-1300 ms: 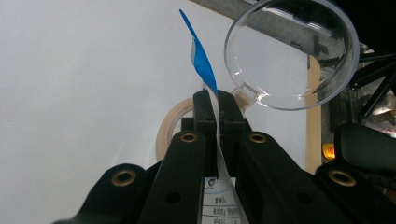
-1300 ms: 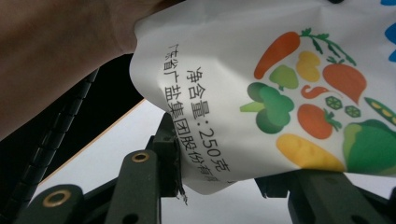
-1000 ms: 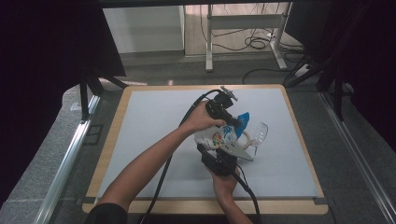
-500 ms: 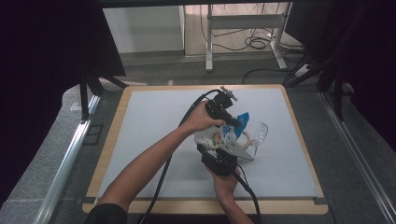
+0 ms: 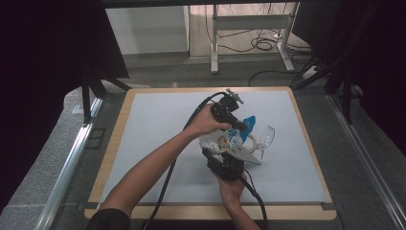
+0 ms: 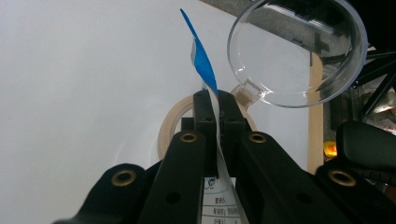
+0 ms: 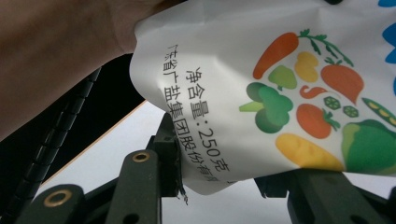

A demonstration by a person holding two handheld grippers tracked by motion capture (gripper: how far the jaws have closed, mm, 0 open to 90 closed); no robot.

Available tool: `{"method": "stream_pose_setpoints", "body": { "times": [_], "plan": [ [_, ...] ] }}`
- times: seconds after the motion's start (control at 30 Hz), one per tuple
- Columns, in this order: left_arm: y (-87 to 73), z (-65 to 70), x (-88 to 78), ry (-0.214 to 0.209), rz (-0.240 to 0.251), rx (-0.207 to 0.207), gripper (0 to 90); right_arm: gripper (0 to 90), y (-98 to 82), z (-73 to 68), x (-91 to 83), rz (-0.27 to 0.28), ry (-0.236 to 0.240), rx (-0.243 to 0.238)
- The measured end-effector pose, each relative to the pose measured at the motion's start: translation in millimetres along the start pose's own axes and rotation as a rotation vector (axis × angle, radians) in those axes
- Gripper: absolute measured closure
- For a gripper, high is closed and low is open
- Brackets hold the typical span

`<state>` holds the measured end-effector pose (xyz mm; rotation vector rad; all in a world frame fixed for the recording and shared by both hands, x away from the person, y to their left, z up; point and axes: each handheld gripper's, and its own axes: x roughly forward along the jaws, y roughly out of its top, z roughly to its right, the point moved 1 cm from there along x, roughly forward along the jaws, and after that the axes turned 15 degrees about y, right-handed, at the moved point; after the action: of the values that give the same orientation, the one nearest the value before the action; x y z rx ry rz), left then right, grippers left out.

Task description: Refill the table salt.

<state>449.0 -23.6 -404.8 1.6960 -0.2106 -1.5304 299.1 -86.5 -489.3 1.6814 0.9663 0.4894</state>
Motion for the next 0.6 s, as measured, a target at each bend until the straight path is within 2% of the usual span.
{"method": "stream_pose_setpoints", "body": {
  "times": [0.27,0.6],
  "plan": [
    [0.8,-0.7,0.5,-0.003,-0.002,0.002,89.8,59.7,0.8,0.2,-1.1,0.008,0.006,0.011],
    [3.2,0.6,0.2,-0.005,-0.011,0.009,89.8,59.9,2.3,-3.0,0.9,0.02,-0.021,0.003]
  ]
}}
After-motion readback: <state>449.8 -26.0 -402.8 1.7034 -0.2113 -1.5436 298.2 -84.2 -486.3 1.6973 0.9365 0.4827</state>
